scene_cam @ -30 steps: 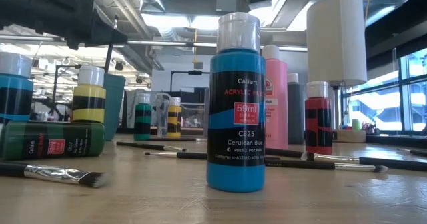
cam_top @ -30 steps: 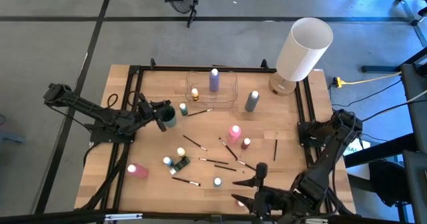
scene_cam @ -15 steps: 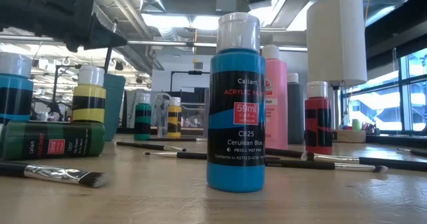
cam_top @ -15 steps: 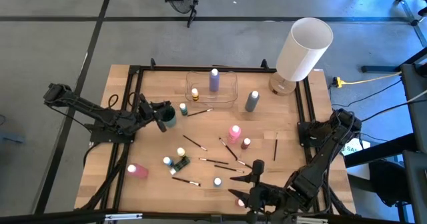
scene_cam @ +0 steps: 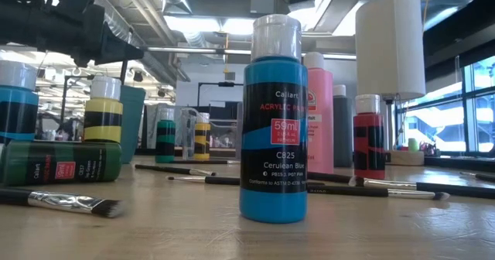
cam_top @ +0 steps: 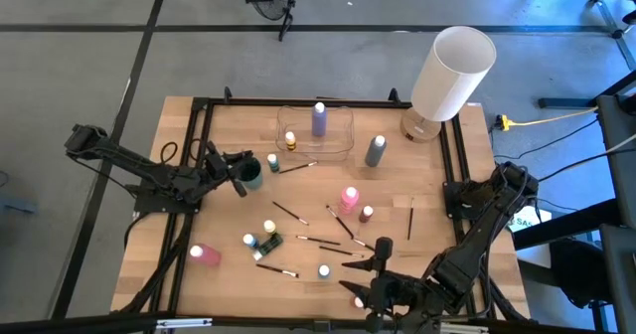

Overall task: Pick & Place Paint Supplies
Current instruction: Put the black paint brush into the green cup, then put the green paint bottle into the transparent bin

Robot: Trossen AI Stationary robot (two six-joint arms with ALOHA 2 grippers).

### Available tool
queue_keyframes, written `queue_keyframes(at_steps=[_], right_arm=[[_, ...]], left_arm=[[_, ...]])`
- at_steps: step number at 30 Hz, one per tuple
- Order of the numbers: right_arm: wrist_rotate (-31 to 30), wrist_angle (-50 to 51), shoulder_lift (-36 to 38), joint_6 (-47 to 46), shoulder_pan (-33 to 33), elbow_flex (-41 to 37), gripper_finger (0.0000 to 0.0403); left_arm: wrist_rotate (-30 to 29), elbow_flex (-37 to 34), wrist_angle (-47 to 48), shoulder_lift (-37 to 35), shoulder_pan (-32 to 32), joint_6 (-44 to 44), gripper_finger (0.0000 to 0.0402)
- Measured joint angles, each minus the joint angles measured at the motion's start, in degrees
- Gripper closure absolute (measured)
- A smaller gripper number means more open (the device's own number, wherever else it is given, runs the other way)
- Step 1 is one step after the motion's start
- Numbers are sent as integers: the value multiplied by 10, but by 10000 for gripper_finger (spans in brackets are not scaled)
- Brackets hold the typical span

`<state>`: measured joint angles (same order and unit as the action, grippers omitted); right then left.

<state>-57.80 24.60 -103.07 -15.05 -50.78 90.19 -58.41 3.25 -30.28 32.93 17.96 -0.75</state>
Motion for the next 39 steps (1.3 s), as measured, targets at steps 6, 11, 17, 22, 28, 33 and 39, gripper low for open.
queue_keyframes(at_steps=[6,11,17,22,28,33,39], right_arm=[[0,0,0,0,0,0,225],[0,0,0,0,0,0,225],[0,0,0,0,1,0,225],[0,1,0,5,1,0,225],[0,1,0,8,3,0,225],[0,8,0,9,3,0,225],[0,9,0,9,3,0,225]], left_arm=[[0,0,4,0,0,6,384],[18,0,5,0,0,8,383],[25,0,31,0,0,10,368],[26,0,40,0,0,6,358],[30,0,40,0,0,-19,338],[41,0,38,0,0,-19,296],[41,0,-51,-1,0,-32,233]])
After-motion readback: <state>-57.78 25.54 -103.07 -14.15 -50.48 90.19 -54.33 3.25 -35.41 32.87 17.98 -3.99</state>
